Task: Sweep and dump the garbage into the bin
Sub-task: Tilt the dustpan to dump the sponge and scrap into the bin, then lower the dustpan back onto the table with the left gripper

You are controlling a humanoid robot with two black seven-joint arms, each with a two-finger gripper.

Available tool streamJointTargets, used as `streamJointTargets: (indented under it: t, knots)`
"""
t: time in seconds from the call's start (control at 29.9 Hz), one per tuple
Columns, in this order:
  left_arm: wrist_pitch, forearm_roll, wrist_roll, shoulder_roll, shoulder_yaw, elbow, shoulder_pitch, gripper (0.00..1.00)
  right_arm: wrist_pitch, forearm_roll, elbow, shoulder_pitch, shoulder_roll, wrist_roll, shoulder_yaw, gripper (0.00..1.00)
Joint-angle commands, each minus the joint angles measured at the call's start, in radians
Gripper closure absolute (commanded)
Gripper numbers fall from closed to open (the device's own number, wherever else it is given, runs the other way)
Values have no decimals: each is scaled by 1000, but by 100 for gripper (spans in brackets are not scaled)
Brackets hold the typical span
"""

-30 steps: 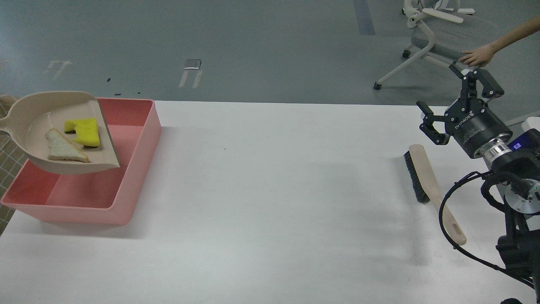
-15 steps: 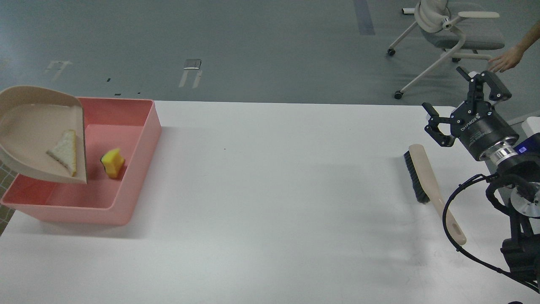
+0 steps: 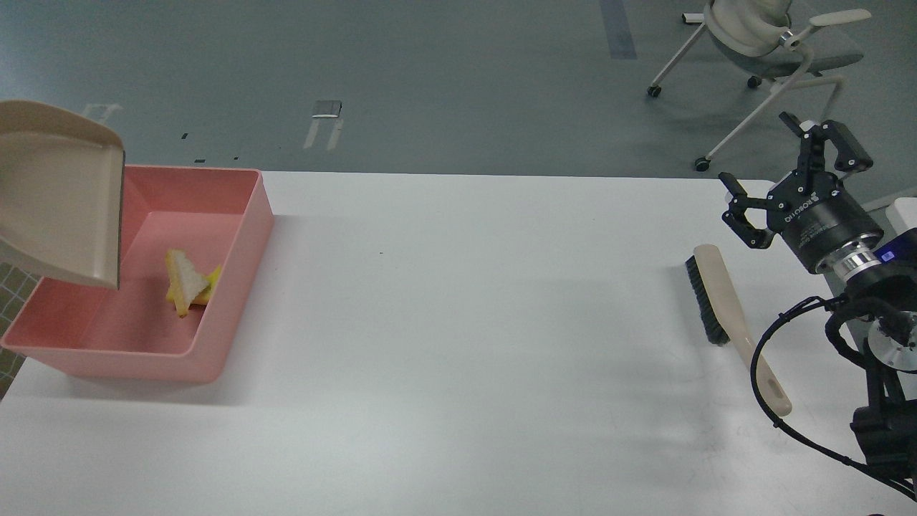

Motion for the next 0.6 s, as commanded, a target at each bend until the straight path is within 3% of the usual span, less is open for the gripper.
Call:
streamJointTargets:
  t: [0.0, 0.1, 0.2, 0.43, 0.57]
  knots:
    - [-5, -28, 0, 6, -17, -1, -28, 79, 0, 1, 2, -9, -2, 12, 0, 0]
    - [-5, -160, 6, -10, 0, -1, -132, 79, 0, 1, 5, -8, -2, 12, 0, 0]
    - [-5, -240, 45, -29, 0, -1, -169, 79, 0, 1, 5, -8, -2, 12, 4, 0]
    - [-5, -337, 61, -141, 0, -59, -256, 79, 0, 1, 9, 6, -24, 12, 6, 0]
    - [-5, -332, 122, -282, 1, -146, -279, 79, 0, -1, -1, 18, -45, 12, 11, 0]
